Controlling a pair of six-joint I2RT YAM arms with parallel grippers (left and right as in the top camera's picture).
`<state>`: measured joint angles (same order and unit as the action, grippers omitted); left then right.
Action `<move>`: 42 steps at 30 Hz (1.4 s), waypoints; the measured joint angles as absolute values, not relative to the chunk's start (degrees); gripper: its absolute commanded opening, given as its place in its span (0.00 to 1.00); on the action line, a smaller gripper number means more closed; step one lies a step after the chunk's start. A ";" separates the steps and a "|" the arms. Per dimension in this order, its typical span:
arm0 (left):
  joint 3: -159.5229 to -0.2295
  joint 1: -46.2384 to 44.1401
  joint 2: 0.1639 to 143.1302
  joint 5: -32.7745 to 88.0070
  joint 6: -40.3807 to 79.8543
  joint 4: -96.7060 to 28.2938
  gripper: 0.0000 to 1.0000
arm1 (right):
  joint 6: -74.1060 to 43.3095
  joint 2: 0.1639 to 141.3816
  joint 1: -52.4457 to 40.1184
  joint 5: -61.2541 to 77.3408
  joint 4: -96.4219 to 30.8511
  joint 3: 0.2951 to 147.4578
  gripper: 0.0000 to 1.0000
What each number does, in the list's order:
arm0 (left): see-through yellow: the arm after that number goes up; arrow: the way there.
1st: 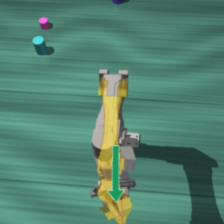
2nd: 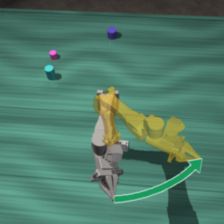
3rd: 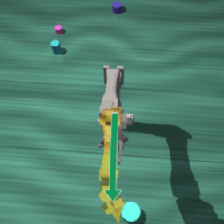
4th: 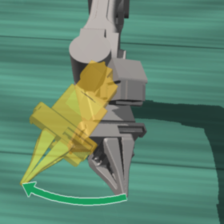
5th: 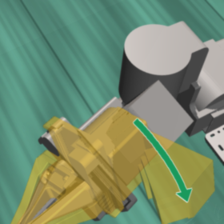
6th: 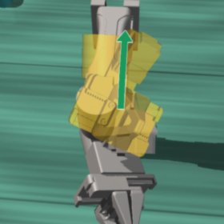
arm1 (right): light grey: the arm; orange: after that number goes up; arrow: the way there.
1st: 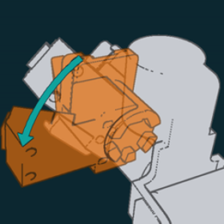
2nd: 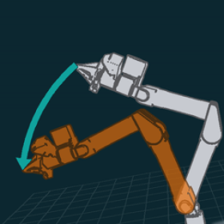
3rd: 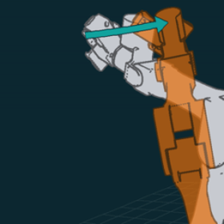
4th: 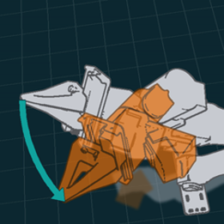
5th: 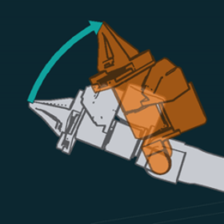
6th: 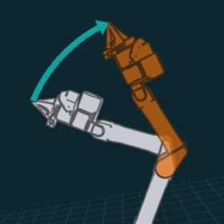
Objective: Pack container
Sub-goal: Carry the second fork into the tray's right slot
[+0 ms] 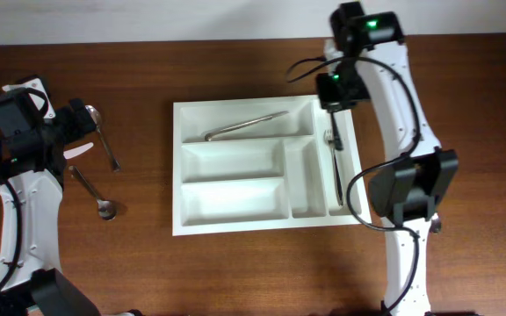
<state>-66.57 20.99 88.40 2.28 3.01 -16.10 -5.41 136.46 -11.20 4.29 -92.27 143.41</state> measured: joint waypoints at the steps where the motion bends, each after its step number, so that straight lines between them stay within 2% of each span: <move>1: -66.57 20.99 88.40 2.28 3.01 -16.10 0.99 | -5.93 136.46 -11.84 3.81 -92.23 143.39 0.04; 17: -66.57 20.99 88.40 2.28 3.01 -16.10 0.99 | -7.79 136.46 -12.14 0.32 -93.36 132.49 0.04; 30: -66.57 20.99 88.40 2.28 3.01 -16.10 0.99 | -7.81 136.46 -11.29 -0.01 -84.93 123.28 0.04; 31: -66.57 20.99 88.40 2.28 3.01 -16.10 0.99 | -7.79 136.46 -11.18 -0.03 -84.12 123.28 0.05; 33: -66.57 20.99 88.40 2.28 3.01 -16.10 0.99 | -8.01 136.46 -11.00 -0.03 -83.37 123.28 0.16; 35: -66.57 20.99 88.40 2.28 3.01 -16.10 0.99 | -7.84 136.46 -10.90 -0.16 -82.78 123.26 0.19; 37: -66.57 20.99 88.40 2.28 3.01 -16.10 0.99 | -7.97 136.46 -10.90 -0.19 -82.41 123.26 0.29; 42: -66.57 20.99 88.40 2.28 3.01 -16.10 0.99 | -7.62 136.46 -10.90 -0.21 -81.82 123.26 0.33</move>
<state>-66.57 20.99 88.40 2.28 3.01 -16.10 -7.62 136.46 -10.90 -0.21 -81.82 123.26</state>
